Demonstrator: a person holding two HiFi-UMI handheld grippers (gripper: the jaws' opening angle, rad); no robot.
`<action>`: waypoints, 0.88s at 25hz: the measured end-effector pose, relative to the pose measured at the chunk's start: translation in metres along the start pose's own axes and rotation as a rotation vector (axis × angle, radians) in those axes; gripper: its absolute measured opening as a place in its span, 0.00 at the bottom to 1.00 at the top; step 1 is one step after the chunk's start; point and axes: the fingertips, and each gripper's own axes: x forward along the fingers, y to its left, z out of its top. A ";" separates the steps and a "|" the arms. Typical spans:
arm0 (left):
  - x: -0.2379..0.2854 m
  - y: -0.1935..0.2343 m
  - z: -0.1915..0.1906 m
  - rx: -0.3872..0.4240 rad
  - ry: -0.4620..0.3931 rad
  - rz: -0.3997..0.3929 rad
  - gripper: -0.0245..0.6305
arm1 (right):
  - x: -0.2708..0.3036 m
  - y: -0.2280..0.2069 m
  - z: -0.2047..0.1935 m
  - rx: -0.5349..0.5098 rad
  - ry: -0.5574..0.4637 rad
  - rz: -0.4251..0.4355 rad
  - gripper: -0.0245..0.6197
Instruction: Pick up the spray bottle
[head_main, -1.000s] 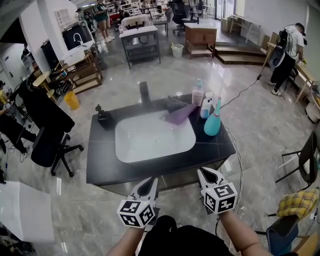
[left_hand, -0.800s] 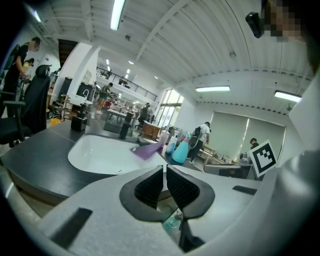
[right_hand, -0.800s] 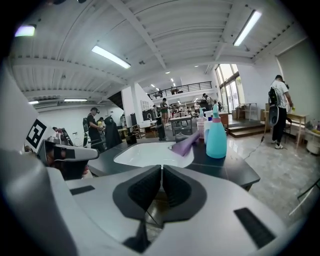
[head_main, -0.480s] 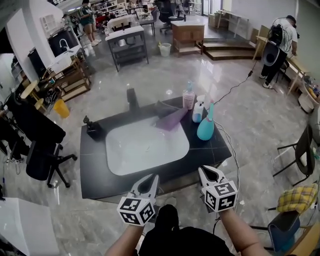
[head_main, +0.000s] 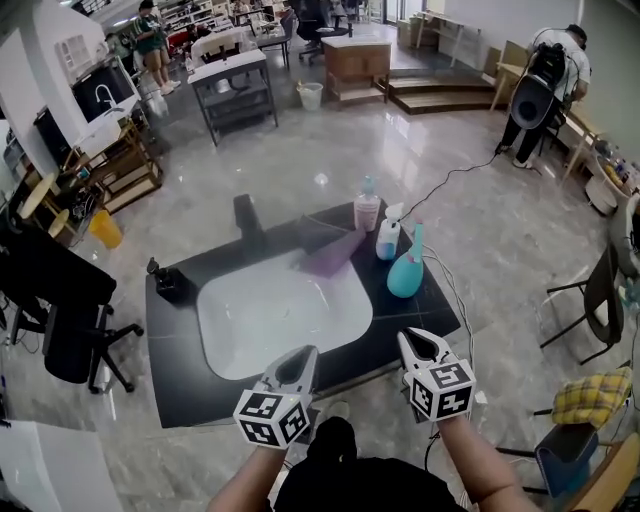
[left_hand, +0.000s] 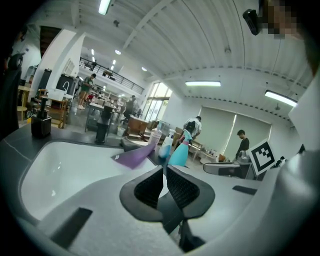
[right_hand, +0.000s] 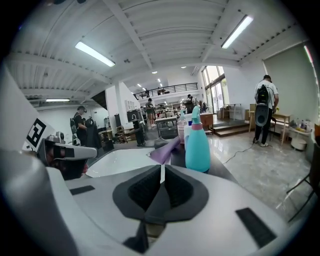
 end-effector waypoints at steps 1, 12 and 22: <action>0.005 0.002 0.001 0.001 0.006 -0.008 0.07 | 0.004 -0.003 0.002 0.004 -0.001 -0.006 0.05; 0.065 0.007 0.018 0.021 0.053 -0.110 0.07 | 0.035 -0.042 0.020 0.044 -0.011 -0.102 0.05; 0.111 0.015 0.032 0.041 0.090 -0.185 0.07 | 0.060 -0.068 0.047 0.034 -0.052 -0.183 0.05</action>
